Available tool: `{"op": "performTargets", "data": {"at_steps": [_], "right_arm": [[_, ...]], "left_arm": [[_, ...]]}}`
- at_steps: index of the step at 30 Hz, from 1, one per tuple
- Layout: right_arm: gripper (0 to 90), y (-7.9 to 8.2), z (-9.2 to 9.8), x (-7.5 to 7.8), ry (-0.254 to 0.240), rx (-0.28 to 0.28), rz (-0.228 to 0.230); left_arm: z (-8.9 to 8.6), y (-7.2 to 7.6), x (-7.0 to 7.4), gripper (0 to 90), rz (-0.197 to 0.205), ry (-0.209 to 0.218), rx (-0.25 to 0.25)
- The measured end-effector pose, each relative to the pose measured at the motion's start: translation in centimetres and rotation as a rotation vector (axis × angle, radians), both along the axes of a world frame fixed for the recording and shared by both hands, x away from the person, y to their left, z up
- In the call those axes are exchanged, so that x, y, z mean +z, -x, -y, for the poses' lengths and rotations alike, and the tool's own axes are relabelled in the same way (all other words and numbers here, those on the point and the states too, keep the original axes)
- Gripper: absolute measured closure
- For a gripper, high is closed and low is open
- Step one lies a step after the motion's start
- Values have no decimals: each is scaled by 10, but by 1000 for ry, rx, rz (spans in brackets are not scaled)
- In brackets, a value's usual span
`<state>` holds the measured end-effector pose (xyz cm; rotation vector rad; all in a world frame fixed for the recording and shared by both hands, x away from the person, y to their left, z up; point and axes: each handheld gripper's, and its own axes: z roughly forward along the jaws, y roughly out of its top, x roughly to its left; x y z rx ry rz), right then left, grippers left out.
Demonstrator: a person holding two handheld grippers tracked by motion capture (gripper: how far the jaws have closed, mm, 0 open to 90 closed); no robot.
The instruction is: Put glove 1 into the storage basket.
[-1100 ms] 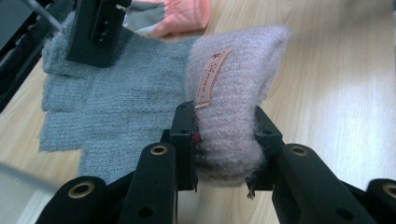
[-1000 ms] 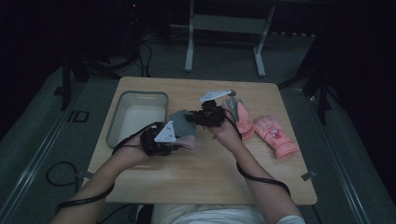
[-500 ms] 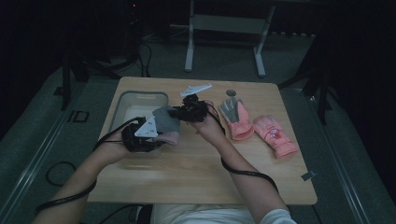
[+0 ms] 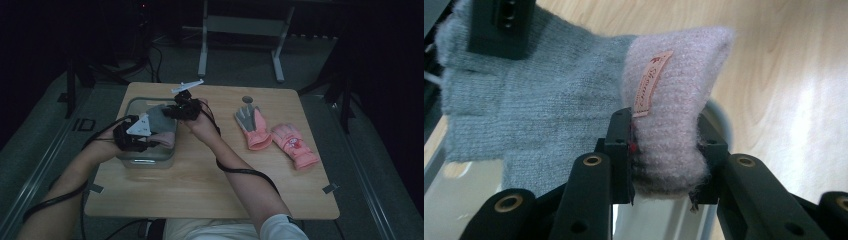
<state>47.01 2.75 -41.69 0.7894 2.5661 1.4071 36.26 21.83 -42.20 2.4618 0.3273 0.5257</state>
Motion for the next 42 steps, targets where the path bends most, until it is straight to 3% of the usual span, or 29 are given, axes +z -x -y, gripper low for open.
{"op": "performTargets", "data": {"at_steps": [6, 9, 13, 14, 15, 17, 18, 20, 23, 25, 27, 33, 35, 38, 41, 42], "right_arm": [[763, -15, -18, -15, 1, -17, -22], [763, -21, -25, -27, 6, -33, -37], [763, -24, -28, -38, 9, -55, -51], [762, -27, -29, -47, 21, -73, -67], [761, -28, -29, -51, 30, -78, -77], [761, -29, -30, -59, 54, -82, -73], [761, -29, -32, -62, 67, -86, -75], [760, -29, -33, -67, 80, -96, -79], [733, -30, -37, -72, 111, -102, -82], [708, -29, -36, -73, 132, -116, -77], [674, -29, -34, -73, 157, -121, -57], [556, -27, -24, -63, 102, -120, -42], [534, -26, -23, -61, 94, -116, -41], [489, -20, -15, -56, 78, -94, -37], [483, -18, -11, -55, 72, -98, -36], [477, -18, -7, -55, 70, -97, -41]], "left_arm": [[-16, -17, -8, 672, -54, -9, 28], [-21, -27, -21, 672, -81, -9, 29], [-25, -33, -32, 672, -78, -10, 18], [-27, -38, -41, 671, -95, -24, 8], [-27, -38, -41, 669, -95, -24, 8], [-29, -43, -47, 668, -116, -50, 2], [-29, -48, -51, 667, -152, -51, -4], [-28, -50, -53, 667, -166, -58, -3], [-21, -60, -57, 667, -235, -99, -4], [-18, -61, -57, 668, -241, -108, -5], [-13, -66, -58, 667, -278, -123, -13], [-12, -72, -63, 654, -302, -146, -4], [-11, -72, -64, 615, -307, -155, 1], [-10, -72, -65, 533, -320, -132, 36], [-11, -70, -65, 478, -302, -117, 59], [-12, -69, -64, 407, -305, -107, 69]]}}
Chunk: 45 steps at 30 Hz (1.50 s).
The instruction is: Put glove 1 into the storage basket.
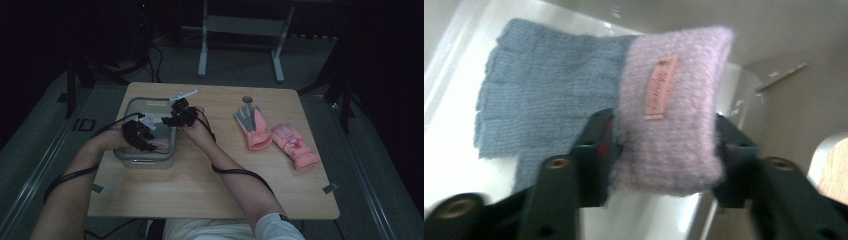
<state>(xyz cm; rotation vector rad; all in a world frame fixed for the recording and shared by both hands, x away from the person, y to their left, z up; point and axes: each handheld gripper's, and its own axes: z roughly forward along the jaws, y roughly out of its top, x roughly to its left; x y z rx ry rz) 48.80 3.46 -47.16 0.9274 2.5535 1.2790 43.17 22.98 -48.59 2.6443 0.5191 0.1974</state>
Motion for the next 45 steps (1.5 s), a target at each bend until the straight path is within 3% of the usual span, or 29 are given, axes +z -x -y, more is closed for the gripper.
{"op": "performTargets", "data": {"at_steps": [2, 3, 4, 5, 6, 7, 9, 13, 16, 17, 20, 25, 27, 30, 32, 35, 38, 40, 42, 45], "right_arm": [[455, 0, 8, 2, -4, -7, -2], [455, 0, 8, 2, -4, -7, -2], [427, 1, 14, 4, -15, -3, -5], [412, 2, 17, 5, -15, 0, -6], [394, 3, 19, 6, -15, 5, -4], [394, 3, 19, 6, -15, 5, -4], [344, 5, 27, 8, -21, 18, -11], [279, 10, 37, 12, -34, 60, -25], [273, 13, 43, 14, -44, 71, -27], [235, 17, 49, 16, -51, 91, -22], [234, 22, 56, 17, -53, 92, -1], [205, 28, 75, 19, -63, 82, 26], [206, 30, 82, 19, -41, 97, 40], [206, 32, 95, 21, -30, 103, 76], [206, 33, 105, 23, -29, 102, 93], [205, 35, 115, 24, -29, 99, 86], [170, 35, 137, 24, -67, 53, 34], [170, 35, 147, 24, -63, 24, 15], [149, 35, 156, 24, -63, 1, 18], [137, 35, 168, 24, -70, 0, 22]], "left_arm": [[-4, 3, 10, 271, 14, 54, 23], [-4, 3, 10, 230, 14, 54, 23], [-6, 3, 18, 193, -5, 103, 58], [-6, 3, 18, 151, -5, 103, 58], [-8, 4, 25, 136, -25, 135, 68], [-8, 4, 25, 136, -25, 135, 68], [-5, 7, 30, 111, -59, 183, 67], [3, 13, 32, 108, -55, 201, 67], [13, 19, 34, 104, -48, 207, 51], [21, 24, 35, 104, -33, 204, 33], [29, 29, 37, 104, -8, 207, 12], [53, 39, 45, 104, 7, 282, -3], [61, 42, 46, 105, 27, 273, -27], [69, 45, 45, 104, 20, 266, -46], [81, 50, 47, 104, 45, 248, -67], [83, 51, 48, 104, 46, 253, -75], [102, 56, 47, 105, 52, 248, -98], [111, 59, 44, 105, 49, 252, -114], [119, 62, 42, 105, 28, 255, -129], [130, 67, 40, 104, 41, 232, -156]]}}
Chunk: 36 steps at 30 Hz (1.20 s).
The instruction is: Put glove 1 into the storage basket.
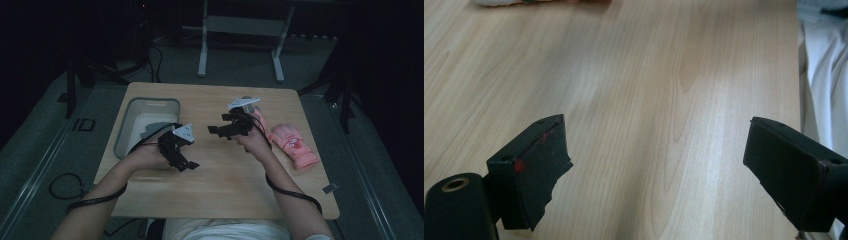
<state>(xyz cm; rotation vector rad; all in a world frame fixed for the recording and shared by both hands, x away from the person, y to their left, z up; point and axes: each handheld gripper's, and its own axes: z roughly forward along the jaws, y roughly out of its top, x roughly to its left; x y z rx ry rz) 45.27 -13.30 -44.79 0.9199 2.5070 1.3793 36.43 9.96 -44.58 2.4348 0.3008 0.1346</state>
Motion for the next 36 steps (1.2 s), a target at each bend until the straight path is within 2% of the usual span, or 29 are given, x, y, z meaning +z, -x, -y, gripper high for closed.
{"op": "performTargets", "data": {"at_steps": [1, 5, 7, 9, 12, 14, 17, 20, 22, 26, 28, 31, 33, 36], "right_arm": [[138, 2, 4, 0, 16, -12, 27], [137, 4, 15, -1, 29, -24, 48], [153, 3, 20, -1, 28, -30, 61], [230, 2, 25, -1, 23, -43, 72], [364, -1, 36, -1, 38, -81, 86], [421, -5, 45, 0, 53, -127, 114], [478, -11, 60, 0, 45, -178, 108], [536, -20, 74, 1, 78, -227, 121], [601, -28, 80, 1, 121, -261, 125], [693, -44, 92, 0, 161, -307, 98], [699, -50, 93, -5, 182, -316, 86], [686, -58, 92, -16, 217, -316, 67], [645, -62, 90, -26, 242, -302, 61], [610, -68, 87, -44, 303, -304, 51]], "left_arm": [[3, 1, 0, 105, 2, -3, -5], [14, 8, -2, 105, -1, 14, -20], [21, 12, -5, 105, -1, 1, -23], [25, 15, -10, 105, 6, -10, -39], [30, 19, -19, 105, -15, -2, -45], [33, 22, -26, 105, -14, -19, -44], [36, 26, -37, 105, -33, -48, -38], [36, 29, -47, 105, -42, -68, -28], [35, 31, -53, 105, -48, -59, -16], [33, 36, -65, 104, -55, -54, 12], [32, 40, -71, 105, -62, -37, 32], [32, 47, -79, 104, -52, -52, 41], [33, 51, -82, 105, -38, -66, 53], [31, 54, -84, 105, -33, -40, 68]]}}
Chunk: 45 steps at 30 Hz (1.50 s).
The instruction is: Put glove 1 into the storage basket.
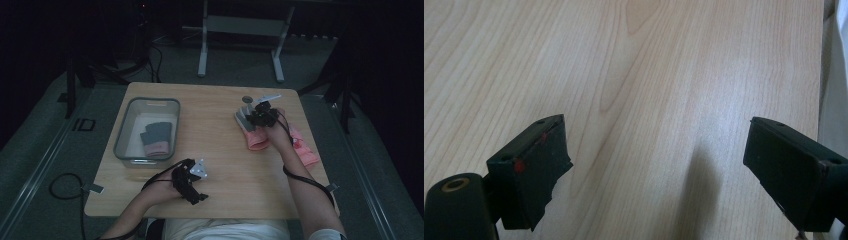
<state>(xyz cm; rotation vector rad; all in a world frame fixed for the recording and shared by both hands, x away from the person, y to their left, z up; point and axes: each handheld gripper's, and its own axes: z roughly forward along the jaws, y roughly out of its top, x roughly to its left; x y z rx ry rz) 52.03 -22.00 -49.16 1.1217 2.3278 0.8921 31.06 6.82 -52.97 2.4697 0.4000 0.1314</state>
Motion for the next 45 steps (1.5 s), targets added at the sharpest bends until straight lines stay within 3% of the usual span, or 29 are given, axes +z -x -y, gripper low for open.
{"op": "performTargets", "data": {"at_steps": [2, 3, 5, 9, 11, 16, 19, 24, 29, 33, 36, 38, 42, 45], "right_arm": [[595, -3, -1, -10, 39, 0, -12], [591, -4, -1, -18, 88, -3, -16], [592, -6, 0, -27, 105, 7, -23], [633, -6, -2, -34, 145, 38, -42], [705, -7, -3, -37, 132, 42, -74], [838, -6, -2, -40, 109, 16, -67], [879, -4, 1, -39, 62, -14, -58], [889, 8, 0, -22, 24, -45, 5], [890, 27, -3, 6, -28, -88, 61], [889, 51, -10, 35, -50, -119, 107], [889, 72, -18, 53, -83, -148, 129], [889, 86, -23, 60, -106, -162, 130], [889, 111, -31, 62, -150, -192, 104], [889, 125, -36, 57, -145, -218, 93]], "left_arm": [[-1, 0, -2, 104, -4, 9, 8], [-1, 0, -4, 105, -8, 9, 11], [-2, 1, -6, 104, 4, -5, 0], [-3, 2, -9, 105, -9, -17, -4], [-2, 3, -11, 105, -8, -17, 5], [-4, 4, -14, 105, 1, -15, 1], [-5, 6, -14, 105, -8, -11, 1], [-4, 10, -14, 105, 10, -1, -38], [-5, 9, -16, 105, 1, -3, -29], [-5, 10, -16, 105, 4, 1, -20], [-5, 11, -17, 105, 13, -21, -25], [-4, 11, -17, 105, 21, -35, -31], [-4, 11, -16, 105, 30, -24, -31], [-5, 11, -15, 105, 36, -27, -33]]}}
